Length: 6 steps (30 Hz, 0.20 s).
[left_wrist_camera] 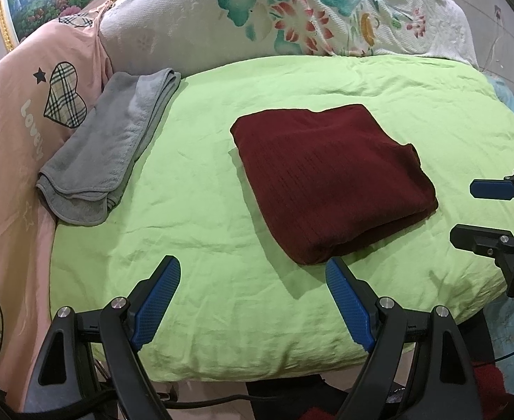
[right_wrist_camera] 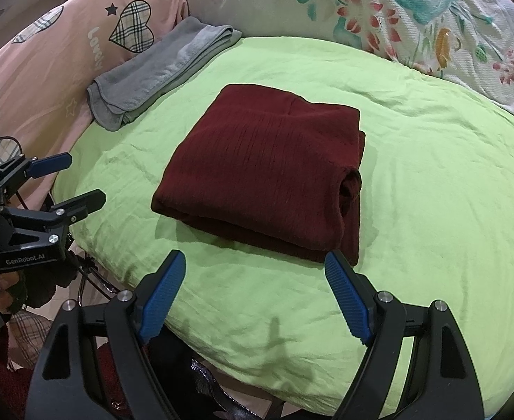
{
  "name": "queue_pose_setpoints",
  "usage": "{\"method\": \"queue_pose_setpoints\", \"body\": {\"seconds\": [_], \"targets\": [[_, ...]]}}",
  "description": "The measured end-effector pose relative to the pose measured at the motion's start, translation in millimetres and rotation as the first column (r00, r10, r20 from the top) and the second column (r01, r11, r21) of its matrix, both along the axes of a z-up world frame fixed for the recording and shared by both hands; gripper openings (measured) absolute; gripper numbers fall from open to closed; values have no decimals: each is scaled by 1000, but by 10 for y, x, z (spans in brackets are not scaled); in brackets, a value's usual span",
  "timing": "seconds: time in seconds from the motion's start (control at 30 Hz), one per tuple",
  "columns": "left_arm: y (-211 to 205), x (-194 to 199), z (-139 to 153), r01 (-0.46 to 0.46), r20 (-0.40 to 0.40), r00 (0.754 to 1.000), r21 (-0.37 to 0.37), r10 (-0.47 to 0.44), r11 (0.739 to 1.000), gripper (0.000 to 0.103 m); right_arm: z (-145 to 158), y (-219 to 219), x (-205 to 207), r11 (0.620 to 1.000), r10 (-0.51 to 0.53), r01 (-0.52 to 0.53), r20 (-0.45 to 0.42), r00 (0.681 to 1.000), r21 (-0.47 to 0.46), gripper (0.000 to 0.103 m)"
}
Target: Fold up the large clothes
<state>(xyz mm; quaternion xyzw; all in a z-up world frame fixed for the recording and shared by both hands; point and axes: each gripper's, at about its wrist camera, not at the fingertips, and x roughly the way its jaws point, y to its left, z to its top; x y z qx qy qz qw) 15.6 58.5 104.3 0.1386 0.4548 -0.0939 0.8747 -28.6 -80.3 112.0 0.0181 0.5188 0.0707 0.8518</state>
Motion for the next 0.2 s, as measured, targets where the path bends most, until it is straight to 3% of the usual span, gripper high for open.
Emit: {"method": "queue_pose_setpoints", "body": {"seconds": [0.2], "targets": [[-28,52,4,0,-6,1000,-9,0,1000,86,1,-46,68,1000,3,-3,3,1000,4,82]]}}
